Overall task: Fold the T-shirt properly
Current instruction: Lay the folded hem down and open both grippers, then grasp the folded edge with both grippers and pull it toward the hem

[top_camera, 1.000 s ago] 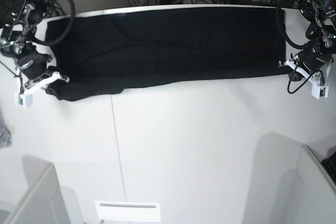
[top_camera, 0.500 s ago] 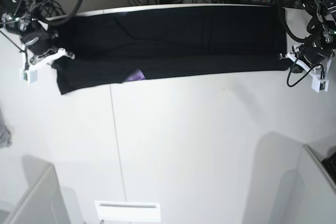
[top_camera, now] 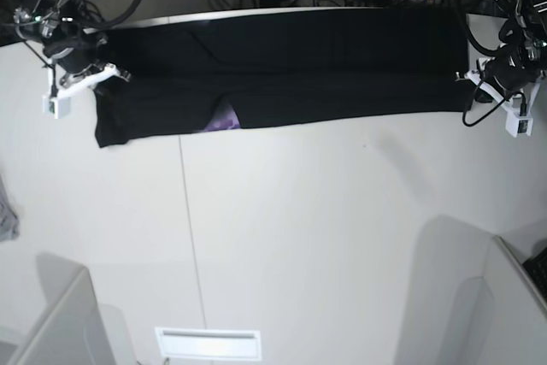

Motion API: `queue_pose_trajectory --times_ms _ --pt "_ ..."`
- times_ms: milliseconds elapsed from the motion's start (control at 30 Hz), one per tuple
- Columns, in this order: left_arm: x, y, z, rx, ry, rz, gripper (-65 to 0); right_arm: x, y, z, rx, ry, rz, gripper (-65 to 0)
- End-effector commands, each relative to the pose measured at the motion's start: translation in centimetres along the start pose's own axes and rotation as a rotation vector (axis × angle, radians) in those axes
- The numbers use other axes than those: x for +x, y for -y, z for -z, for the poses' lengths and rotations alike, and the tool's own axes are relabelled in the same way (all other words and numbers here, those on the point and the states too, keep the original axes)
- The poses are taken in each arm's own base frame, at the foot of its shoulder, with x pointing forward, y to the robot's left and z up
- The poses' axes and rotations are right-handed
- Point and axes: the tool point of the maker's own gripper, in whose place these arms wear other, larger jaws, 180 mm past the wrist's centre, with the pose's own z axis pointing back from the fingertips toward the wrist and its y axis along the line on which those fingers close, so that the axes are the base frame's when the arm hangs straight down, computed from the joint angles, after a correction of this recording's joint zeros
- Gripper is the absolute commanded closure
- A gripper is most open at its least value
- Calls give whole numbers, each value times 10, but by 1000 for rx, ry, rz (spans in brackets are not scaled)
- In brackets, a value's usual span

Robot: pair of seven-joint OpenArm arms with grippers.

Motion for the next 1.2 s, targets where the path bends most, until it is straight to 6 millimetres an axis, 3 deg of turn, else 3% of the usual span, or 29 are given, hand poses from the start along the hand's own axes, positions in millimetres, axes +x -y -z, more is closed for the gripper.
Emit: queue_pose_trajectory --times_ms 0,300,567,633,733,900,967,1100,1167 --pt "9 -4 -5 13 29 21 0 8 -1 -3 4 32 -8 0" --pt "7 -4 -4 15 25 20 0 -12 5 -5 -10 -15 5 0" --pt "7 -4 -4 15 22 19 0 -17 4 -5 -9 -34 18 0" --pt "6 -4 -4 15 19 19 0 -20 4 -5 -10 -49 19 -117" --pt "2 -8 -5 23 11 14 -160 -22 7 -7 -18 -46 20 -237" --pt "0 -8 -6 26 8 17 -370 -11 15 -11 -39 15 24 -242" --pt "2 -6 -7 19 16 20 -416 -3 15 -11 -41 54 21 -242" --pt "8 -1 -9 10 40 23 -423 22 19 -15 -49 147 -34 -242" --pt "6 5 -6 -3 40 8 -341 36 8 -11 -18 188 -76 -228"
